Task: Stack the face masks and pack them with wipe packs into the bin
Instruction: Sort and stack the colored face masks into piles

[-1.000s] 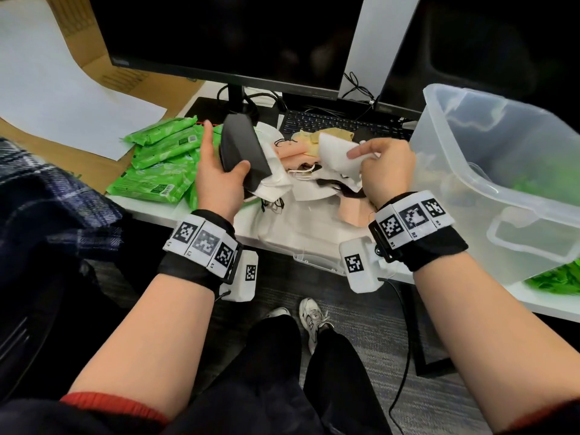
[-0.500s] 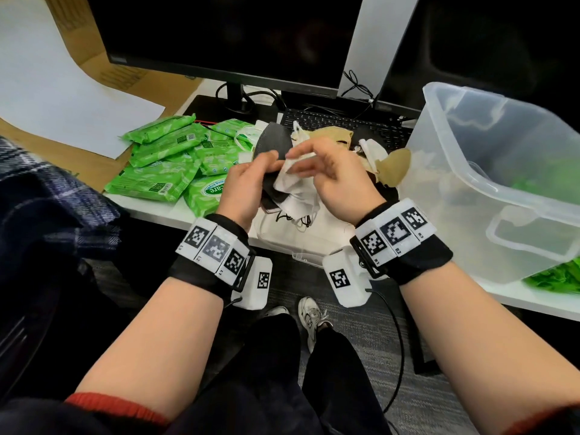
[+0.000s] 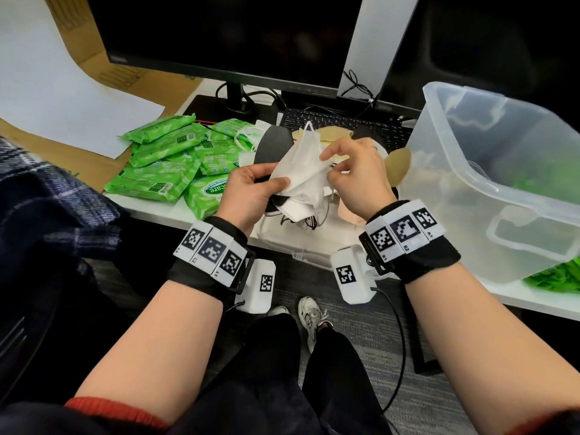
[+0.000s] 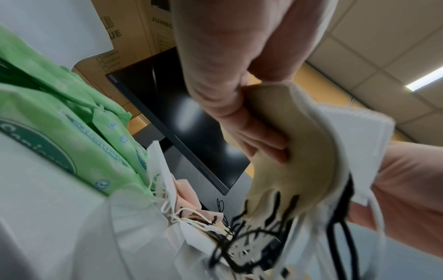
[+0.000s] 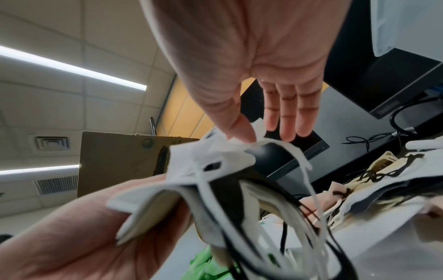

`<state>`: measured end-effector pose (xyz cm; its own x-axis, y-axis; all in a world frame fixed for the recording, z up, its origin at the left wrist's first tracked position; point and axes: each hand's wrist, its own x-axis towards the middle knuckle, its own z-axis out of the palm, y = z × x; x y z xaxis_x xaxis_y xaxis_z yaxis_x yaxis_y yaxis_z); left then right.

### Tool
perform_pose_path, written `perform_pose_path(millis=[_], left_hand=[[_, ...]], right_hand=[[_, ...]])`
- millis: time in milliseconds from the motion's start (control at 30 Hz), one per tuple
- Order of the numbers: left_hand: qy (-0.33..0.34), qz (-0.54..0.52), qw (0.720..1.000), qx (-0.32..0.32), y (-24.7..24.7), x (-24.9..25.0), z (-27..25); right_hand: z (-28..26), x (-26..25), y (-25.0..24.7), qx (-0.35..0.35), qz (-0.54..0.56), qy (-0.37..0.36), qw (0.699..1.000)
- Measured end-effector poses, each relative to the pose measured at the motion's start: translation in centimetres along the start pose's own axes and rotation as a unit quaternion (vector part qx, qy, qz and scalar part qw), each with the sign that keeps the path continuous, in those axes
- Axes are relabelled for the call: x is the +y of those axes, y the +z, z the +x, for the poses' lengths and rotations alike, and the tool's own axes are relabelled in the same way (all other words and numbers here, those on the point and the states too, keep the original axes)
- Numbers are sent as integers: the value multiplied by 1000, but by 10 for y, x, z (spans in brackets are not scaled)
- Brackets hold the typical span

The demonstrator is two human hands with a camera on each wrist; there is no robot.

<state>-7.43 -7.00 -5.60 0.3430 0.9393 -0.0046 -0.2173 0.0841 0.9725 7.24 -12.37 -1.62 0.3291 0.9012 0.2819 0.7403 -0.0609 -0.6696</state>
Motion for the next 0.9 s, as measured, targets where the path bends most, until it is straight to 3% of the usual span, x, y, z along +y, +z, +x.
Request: perform_pose_path(millis=[167,367,433,600,700,900], left_hand=[[-6,-24,1000,-9,2,2,-3],[-4,-2,1000,-21,-1,1,-3],[1,4,1000,-28,-1,2,-4],[20,43,998,-37,-3,1,-4],[34,32,999,-9,-4,2,-3],[96,37,995,12,-4,5,-3]], right_hand=[[-3,-2,2,-59,-23,-9,998],[0,-2,1,20,82,23,996],[1,-2,-1,1,99,15,995],[3,1,4,-45,54,-4,998],[2,1,5,-52,70,-12,996],[2,-1,0,-108,-18,-22,994]])
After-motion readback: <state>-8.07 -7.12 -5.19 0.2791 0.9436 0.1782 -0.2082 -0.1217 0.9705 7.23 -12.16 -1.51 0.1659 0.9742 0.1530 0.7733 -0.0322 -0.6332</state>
